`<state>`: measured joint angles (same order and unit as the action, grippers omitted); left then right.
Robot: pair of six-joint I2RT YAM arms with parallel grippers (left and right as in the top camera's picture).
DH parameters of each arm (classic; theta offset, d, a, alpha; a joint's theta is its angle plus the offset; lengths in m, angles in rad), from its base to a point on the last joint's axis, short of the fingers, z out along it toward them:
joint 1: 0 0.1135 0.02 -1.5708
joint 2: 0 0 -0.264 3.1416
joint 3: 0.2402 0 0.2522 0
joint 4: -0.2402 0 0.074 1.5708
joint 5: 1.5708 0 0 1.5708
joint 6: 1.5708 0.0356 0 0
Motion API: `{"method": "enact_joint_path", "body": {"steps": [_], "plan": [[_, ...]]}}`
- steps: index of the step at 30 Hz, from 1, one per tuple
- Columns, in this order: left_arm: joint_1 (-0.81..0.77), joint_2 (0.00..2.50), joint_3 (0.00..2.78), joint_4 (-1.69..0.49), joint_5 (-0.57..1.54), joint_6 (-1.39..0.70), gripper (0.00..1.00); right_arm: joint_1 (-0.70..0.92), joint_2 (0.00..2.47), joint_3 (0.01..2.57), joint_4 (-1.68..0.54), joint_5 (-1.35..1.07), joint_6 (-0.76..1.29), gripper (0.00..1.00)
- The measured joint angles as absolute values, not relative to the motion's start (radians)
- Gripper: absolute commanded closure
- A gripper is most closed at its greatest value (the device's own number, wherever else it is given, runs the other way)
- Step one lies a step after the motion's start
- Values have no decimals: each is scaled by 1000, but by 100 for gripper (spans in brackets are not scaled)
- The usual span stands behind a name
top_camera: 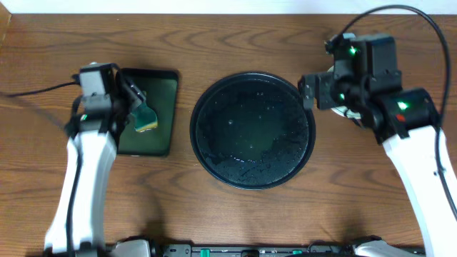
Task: Clean dirty plates on tray and stack at the side
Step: 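Release the sponge in the water tray and withdraw both grippers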
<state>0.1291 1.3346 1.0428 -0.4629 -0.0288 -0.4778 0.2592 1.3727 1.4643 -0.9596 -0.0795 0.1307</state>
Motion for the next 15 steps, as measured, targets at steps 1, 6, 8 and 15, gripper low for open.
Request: {"method": "enact_joint_path", "body": {"steps": [1, 6, 8, 15], "plan": [[129, 1273, 1044, -505, -30, -478, 24, 266, 1339, 1464, -1000, -74, 132, 1], [129, 1049, 1045, -746, -30, -478, 24, 303, 1191, 1456, -1100, -69, 130, 1], [129, 1002, 1045, -826, -30, -478, 23, 326, 1114, 1419, -1092, -68, 128, 1], [129, 983, 1045, -901, -30, -478, 23, 355, 872, 1168, -1040, -65, 126, 1]]}}
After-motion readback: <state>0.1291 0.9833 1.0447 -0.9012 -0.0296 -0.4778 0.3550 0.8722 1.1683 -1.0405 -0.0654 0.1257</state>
